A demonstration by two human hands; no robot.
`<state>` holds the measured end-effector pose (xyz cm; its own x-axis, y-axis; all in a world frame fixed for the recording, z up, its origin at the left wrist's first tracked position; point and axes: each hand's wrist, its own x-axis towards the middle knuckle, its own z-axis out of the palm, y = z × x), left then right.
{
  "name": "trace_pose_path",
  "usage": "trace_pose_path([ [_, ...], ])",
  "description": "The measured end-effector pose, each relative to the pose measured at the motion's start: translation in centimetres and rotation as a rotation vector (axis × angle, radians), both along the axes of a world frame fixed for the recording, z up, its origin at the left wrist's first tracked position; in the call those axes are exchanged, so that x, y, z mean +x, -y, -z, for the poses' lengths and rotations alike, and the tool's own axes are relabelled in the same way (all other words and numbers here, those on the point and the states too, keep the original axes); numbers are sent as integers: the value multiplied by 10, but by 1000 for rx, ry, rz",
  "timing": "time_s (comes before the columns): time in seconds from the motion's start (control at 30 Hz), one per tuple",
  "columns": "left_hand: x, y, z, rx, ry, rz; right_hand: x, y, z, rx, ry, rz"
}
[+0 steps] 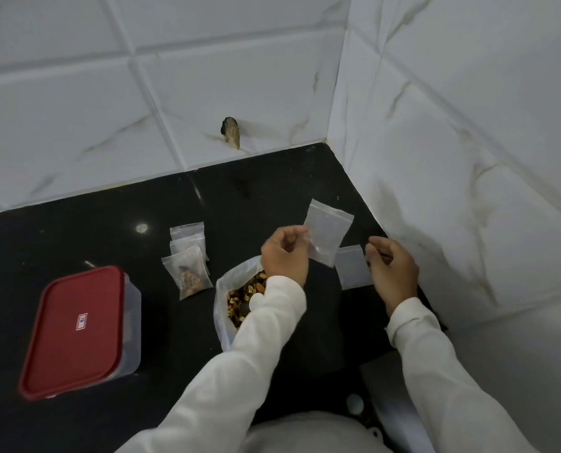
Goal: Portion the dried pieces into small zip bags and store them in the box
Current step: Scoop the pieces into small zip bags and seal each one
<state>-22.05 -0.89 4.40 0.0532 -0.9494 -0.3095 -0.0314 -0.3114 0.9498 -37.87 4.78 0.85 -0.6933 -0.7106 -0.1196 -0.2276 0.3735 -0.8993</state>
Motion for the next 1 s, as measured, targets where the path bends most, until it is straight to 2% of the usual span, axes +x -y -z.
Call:
trace_pose_path([
  [0.1,39,9,-5,-47,34,78,33,4,-17,-91,197,-37],
  [0.2,76,12,-3,-52,120,148,70,12,-32,-26,316,-163],
  [0.3,108,10,0,-2,152,133,100,19,-32,78,269,-321],
  [0.4,135,4,5,19,183,70,126,23,-29,83,153,-438],
  [0.53,166,-6,9,-60,365,-66,165,25,-30,21,17,-522],
  [0.7,190,-21,3,-214,542,-89,207,27,-20,-55,-204,-554],
  [0.77,195,-22,0,-220,519,-79,220,27,-23,-109,-220,-568],
  [0.9,210,-17,-1,-126,341,-76,245,24,-23,-125,-276,-629],
  [1.0,221,-11,5,-78,339,-55,259,22,-14,-106,-194,-636],
])
